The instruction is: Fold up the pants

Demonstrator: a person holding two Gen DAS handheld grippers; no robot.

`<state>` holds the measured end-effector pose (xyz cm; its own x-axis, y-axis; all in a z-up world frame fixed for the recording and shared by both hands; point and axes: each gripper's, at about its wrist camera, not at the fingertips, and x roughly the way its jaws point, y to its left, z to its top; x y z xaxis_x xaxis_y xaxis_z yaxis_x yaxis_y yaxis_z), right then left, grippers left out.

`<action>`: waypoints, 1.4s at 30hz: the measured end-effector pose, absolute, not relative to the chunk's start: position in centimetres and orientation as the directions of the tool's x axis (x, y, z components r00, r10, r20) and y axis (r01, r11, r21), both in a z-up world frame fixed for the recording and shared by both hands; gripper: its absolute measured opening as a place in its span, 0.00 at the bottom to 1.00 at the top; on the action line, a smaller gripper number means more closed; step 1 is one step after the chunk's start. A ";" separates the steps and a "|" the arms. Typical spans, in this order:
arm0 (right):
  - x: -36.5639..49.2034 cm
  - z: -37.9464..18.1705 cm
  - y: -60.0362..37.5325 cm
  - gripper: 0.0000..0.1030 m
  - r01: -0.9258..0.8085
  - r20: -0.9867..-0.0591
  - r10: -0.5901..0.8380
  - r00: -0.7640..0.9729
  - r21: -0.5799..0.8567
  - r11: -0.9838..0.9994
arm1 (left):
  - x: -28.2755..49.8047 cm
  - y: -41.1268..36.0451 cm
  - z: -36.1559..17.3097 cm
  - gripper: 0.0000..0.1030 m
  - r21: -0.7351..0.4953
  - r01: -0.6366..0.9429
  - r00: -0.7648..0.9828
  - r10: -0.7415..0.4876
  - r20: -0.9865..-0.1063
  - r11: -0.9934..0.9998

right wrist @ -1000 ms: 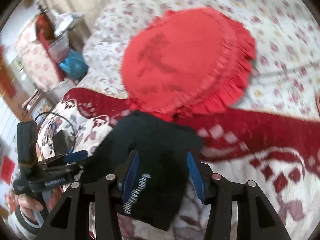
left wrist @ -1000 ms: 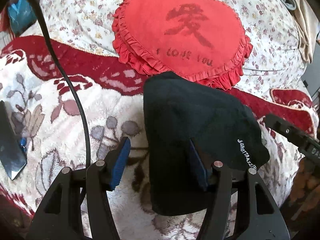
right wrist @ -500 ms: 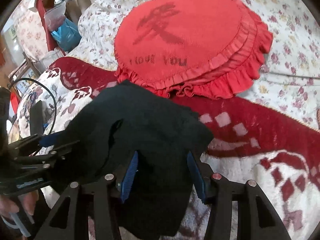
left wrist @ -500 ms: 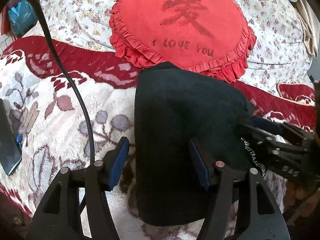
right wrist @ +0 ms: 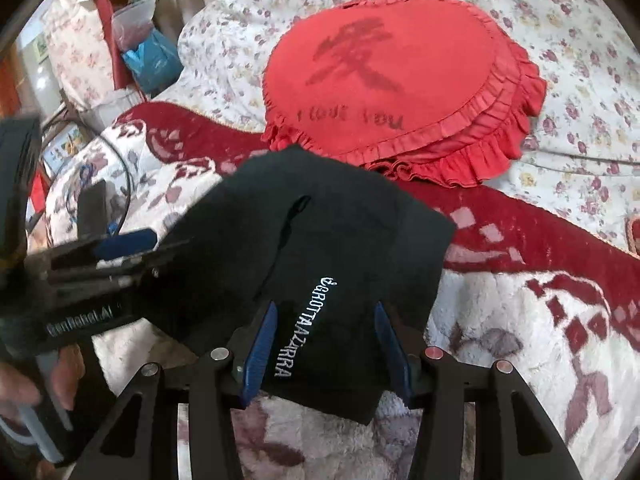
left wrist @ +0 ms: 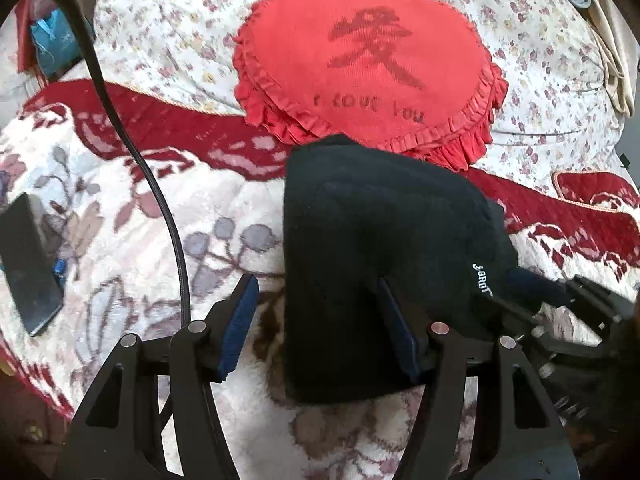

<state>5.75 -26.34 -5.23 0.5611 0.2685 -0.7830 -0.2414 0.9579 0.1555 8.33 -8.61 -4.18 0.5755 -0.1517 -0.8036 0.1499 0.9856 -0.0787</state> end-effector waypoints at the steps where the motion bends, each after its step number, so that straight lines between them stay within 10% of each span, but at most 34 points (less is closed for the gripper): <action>1: 5.5 -4.5 -26.5 0.47 -0.239 -0.771 0.277 0.574 0.165 0.957 | 7.9 -8.5 -3.8 0.60 -0.071 0.145 0.588 -0.144 -0.796 0.987; 42: 0.9 0.7 -26.2 0.64 -0.200 -0.705 0.281 0.652 0.197 0.960 | 1.2 -7.8 1.4 0.60 0.001 0.105 0.723 -0.075 -0.687 0.995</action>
<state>0.90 -26.15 0.66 0.6517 0.2805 -0.7047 -0.2004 0.9598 0.1968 1.18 -7.79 1.42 0.7231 -0.0752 -0.6867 0.1046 0.9945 0.0012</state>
